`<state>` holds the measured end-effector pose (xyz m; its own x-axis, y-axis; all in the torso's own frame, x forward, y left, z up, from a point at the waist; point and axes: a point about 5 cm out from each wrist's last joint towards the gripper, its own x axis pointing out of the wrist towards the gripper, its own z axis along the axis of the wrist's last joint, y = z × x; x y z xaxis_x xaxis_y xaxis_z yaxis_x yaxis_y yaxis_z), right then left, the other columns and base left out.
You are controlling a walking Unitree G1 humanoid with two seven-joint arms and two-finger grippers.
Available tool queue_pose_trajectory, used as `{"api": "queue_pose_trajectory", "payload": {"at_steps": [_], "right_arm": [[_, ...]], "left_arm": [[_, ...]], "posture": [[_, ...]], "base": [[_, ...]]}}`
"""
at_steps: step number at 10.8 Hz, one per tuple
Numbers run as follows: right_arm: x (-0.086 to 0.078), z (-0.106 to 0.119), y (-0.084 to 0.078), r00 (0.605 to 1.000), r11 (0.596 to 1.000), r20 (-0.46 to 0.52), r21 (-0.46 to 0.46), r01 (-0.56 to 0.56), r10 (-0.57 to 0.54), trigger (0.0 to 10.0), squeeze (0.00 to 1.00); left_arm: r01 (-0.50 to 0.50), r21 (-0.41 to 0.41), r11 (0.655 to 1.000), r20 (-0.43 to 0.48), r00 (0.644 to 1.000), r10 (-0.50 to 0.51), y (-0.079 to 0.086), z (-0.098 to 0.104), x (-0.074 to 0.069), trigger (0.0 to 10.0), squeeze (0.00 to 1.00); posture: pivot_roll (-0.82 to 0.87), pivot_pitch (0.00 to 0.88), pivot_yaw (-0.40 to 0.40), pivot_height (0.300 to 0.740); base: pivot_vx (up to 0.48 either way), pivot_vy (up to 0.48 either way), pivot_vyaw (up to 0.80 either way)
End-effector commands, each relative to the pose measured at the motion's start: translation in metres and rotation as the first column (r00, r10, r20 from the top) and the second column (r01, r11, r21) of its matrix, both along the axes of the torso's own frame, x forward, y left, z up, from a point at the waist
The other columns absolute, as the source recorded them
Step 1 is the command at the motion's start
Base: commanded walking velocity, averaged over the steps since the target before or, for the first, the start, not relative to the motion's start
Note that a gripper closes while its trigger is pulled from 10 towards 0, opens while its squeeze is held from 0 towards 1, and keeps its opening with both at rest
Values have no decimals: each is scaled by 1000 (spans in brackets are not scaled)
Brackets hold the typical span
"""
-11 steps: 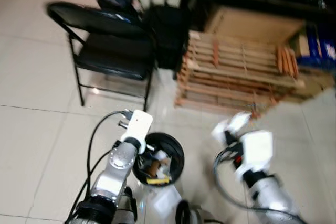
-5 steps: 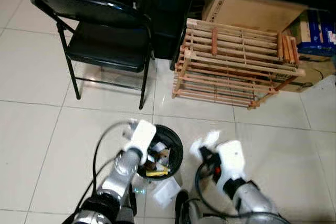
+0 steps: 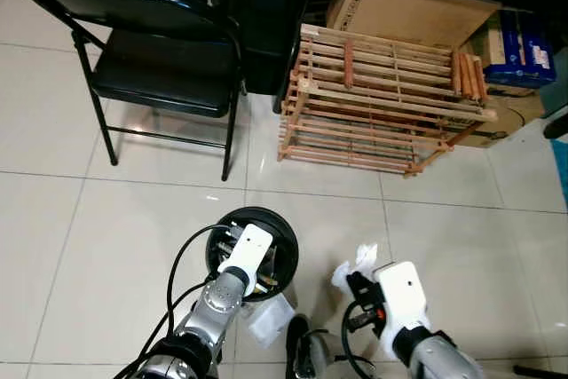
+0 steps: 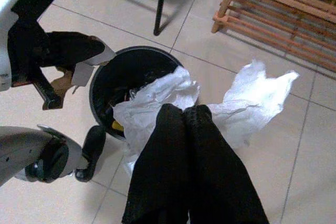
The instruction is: Picking trash to rubbish bin
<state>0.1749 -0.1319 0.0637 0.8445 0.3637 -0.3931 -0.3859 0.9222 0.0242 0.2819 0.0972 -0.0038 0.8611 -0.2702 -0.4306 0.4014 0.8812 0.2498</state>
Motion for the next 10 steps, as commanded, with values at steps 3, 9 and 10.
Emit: {"api": "queue_pose_trajectory", "payload": {"at_steps": [3,9,10], "right_arm": [[-8,1,-14,999,998,-15,-32,52,-53,10000,0],[-7,7,-18,998,997,11,-45,65,-65,10000,0],[-6,8,-17,997,997,22,-45,68,-67,10000,0]], "left_arm": [[-60,65,996,67,996,55,14,9,15,10000,0],[-122,117,986,146,984,105,30,23,30,10000,0],[-124,122,985,157,982,104,32,27,34,10000,0]], "posture": [[-73,337,-195,740],[-82,336,-192,740],[-83,333,-190,740]], "base": [[0,0,0],[0,0,0],[0,0,0]]}}
